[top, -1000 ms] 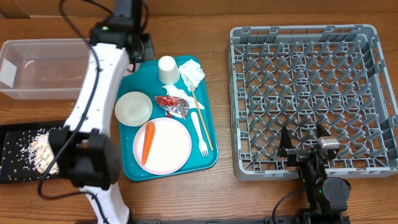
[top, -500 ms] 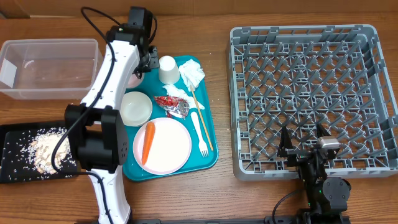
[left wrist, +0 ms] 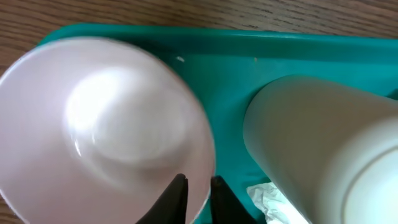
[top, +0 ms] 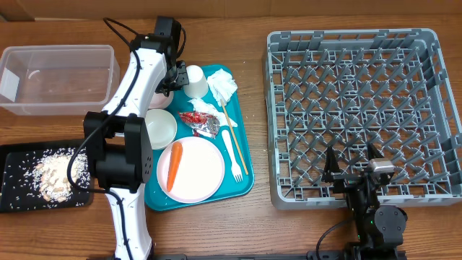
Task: Sort waste into correct bins and load items into the dishwasher rack
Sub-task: 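Carry the pink bowl back and set it on the teal tray, then reach the left gripper down to the carrot on the white plate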
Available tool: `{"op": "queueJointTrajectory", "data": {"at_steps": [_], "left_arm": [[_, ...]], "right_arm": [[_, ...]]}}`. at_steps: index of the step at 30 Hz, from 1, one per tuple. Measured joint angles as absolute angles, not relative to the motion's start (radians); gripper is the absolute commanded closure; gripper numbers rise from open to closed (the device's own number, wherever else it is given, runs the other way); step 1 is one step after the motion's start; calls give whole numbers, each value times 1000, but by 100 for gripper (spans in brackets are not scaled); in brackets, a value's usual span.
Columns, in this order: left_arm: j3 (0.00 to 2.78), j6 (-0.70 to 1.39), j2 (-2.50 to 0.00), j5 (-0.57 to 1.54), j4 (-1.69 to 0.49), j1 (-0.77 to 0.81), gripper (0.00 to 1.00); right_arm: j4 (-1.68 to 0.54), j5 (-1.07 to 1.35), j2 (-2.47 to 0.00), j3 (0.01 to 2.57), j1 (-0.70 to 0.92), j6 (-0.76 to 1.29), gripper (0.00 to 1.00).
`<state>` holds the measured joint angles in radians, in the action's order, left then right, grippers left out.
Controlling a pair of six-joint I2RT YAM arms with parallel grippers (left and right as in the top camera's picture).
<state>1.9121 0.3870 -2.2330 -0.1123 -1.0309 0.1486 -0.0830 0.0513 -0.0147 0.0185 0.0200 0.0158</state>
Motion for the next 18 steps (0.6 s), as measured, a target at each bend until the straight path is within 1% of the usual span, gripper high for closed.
{"op": "queueJointTrajectory", "data": {"at_steps": [4, 8, 11, 14, 15, 16, 17, 18], "left_arm": [[1912, 390, -2233, -109, -1032, 148, 77], [1914, 390, -2233, -108, -1047, 149, 79], [1959, 390, -2233, -107, -1135, 149, 80], [2082, 390, -2233, -104, -1259, 149, 79], [2129, 390, -2232, -100, -1298, 149, 77], [2178, 390, -2228, -94, -1335, 148, 62], [2220, 390, -2223, -84, -1368, 149, 51], [2270, 391, -2212, -72, -1409, 149, 48]], "right_arm": [[-84, 51, -15, 19, 20, 15, 0], [-83, 52, -15, 19, 20, 15, 0], [-84, 51, -15, 19, 20, 15, 0], [-83, 51, -15, 19, 20, 15, 0], [-84, 52, -15, 19, 20, 15, 0], [-83, 51, -15, 19, 20, 15, 0], [-83, 52, -15, 19, 20, 16, 0], [-83, 51, -15, 19, 20, 15, 0]]}}
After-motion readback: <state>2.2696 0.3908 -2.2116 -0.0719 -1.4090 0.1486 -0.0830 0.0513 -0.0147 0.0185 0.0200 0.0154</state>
